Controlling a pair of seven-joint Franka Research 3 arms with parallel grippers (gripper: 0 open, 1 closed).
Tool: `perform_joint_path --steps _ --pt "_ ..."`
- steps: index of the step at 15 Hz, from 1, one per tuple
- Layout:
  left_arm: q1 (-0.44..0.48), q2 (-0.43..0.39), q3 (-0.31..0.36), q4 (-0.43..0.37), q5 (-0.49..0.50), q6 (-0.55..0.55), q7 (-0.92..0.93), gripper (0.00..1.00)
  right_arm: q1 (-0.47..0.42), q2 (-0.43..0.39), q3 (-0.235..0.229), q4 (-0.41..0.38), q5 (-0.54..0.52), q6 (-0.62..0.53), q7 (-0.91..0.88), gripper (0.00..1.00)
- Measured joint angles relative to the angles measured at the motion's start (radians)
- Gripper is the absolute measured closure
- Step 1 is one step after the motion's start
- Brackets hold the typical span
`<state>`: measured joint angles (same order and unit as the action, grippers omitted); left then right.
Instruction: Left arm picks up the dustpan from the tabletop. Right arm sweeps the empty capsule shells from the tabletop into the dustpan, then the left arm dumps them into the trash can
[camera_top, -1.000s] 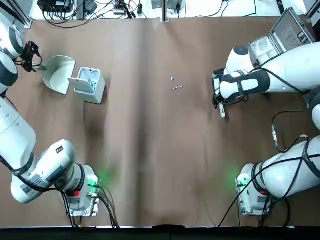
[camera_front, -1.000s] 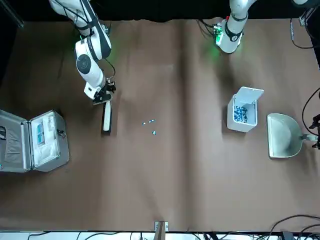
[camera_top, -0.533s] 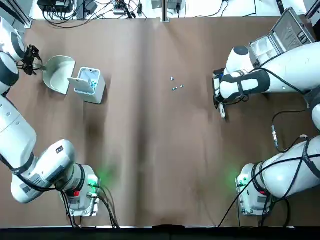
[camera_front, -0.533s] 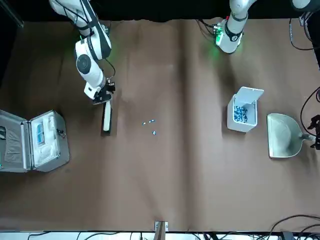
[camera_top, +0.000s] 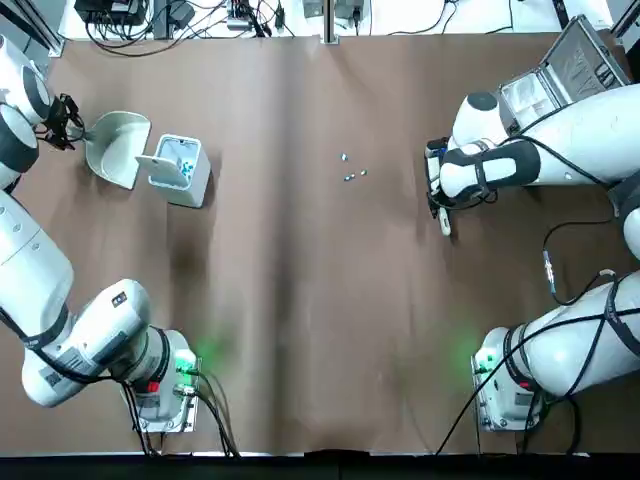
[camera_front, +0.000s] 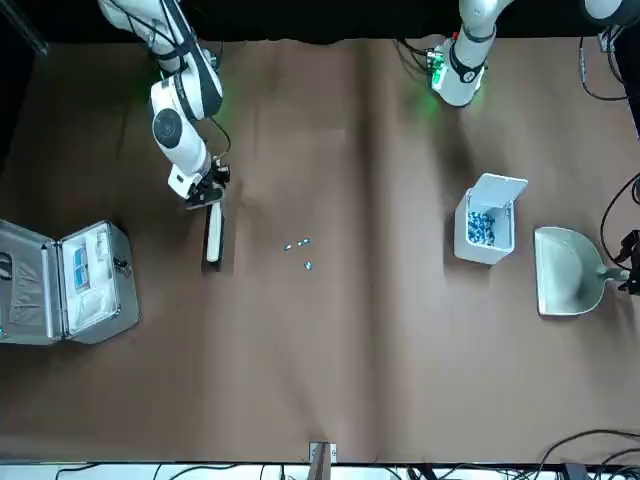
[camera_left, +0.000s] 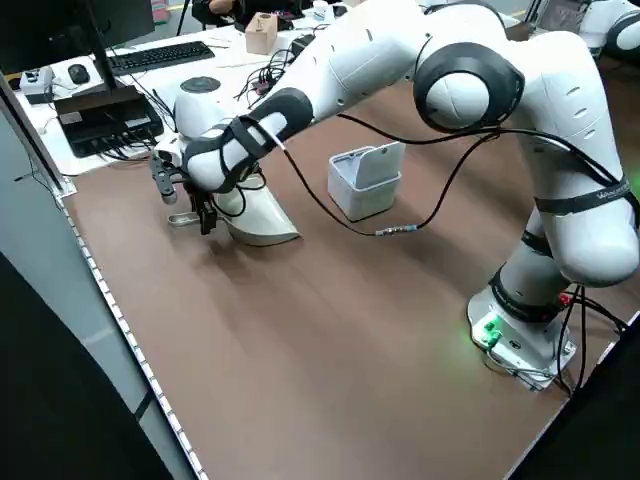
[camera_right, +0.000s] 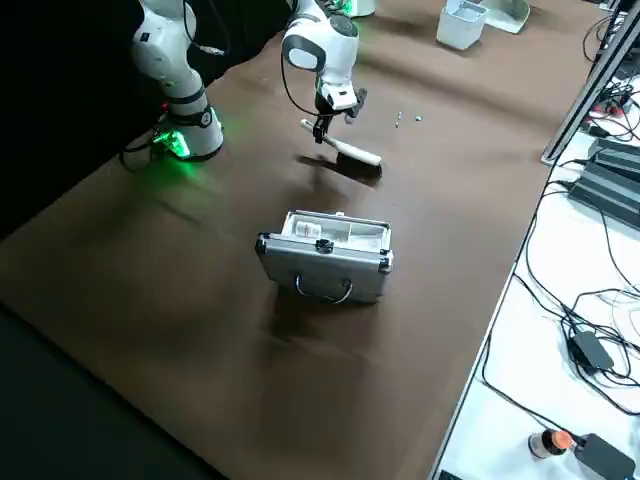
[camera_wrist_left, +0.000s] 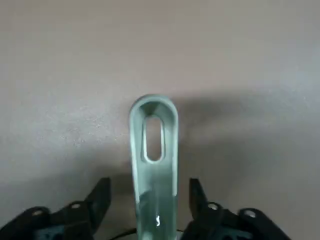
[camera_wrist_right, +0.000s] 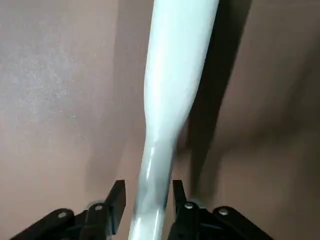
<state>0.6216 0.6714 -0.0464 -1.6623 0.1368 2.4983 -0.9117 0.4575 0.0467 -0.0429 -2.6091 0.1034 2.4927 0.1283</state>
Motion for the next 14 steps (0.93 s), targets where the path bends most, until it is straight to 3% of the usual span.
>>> perform_joint_path --steps 1,8,11,13,14 --pt "0.000 0.000 0.001 0.002 0.001 0.000 0.000 0.36 0.000 0.000 0.000 0.000 0.000 0.000 0.000 0.56" --pt "0.001 0.000 0.014 0.013 0.007 0.002 0.000 0.39 0.000 0.001 0.000 0.000 0.000 0.000 0.000 0.63" --pt "0.000 0.000 0.014 0.013 0.009 0.002 0.001 0.48 0.000 0.001 0.000 0.000 0.000 0.000 0.000 0.65" --pt "0.000 0.000 0.014 0.015 0.009 0.003 0.001 0.63 0.000 0.001 0.000 0.000 0.000 0.000 0.000 0.66" --pt "0.000 0.000 0.013 0.015 0.009 0.003 0.001 0.63 0.000 0.001 -0.001 0.000 0.000 0.000 0.000 0.68"
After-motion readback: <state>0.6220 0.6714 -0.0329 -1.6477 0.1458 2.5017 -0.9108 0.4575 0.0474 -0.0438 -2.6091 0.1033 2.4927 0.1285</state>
